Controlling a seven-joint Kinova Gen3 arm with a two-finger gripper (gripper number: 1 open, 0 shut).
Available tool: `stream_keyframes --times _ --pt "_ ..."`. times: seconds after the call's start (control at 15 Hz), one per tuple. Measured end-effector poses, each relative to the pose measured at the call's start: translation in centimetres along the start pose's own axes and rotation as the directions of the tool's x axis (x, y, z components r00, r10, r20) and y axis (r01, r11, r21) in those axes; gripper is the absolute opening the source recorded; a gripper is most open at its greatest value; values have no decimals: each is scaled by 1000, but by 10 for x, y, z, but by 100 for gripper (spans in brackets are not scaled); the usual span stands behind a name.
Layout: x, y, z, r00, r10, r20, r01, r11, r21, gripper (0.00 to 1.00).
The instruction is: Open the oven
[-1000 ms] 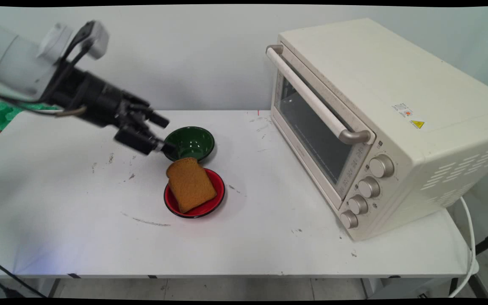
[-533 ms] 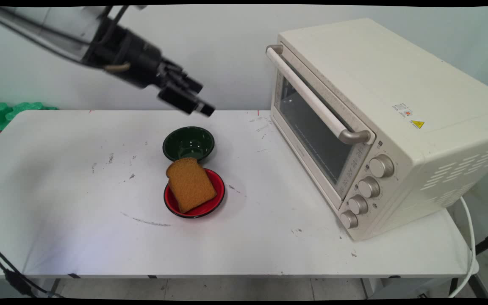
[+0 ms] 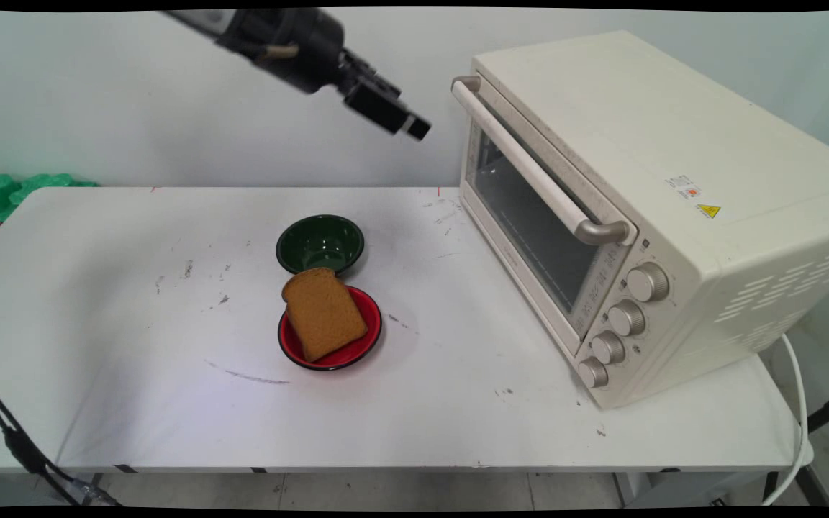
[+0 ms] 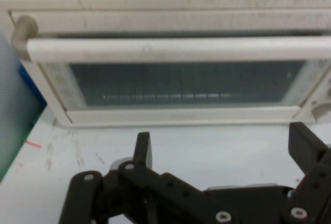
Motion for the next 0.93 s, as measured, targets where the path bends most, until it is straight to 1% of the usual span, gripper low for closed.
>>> stream_keyframes --times 0.13,0.47,0.53,0.93 --pt "16 0 9 1000 13 -8 -13 1000 9 100" --pt "41 0 30 998 69 -11 -69 997 30 100" --pt "45 1 35 997 78 -9 -77 996 33 0" --pt "59 5 60 994 109 18 -110 993 50 0"
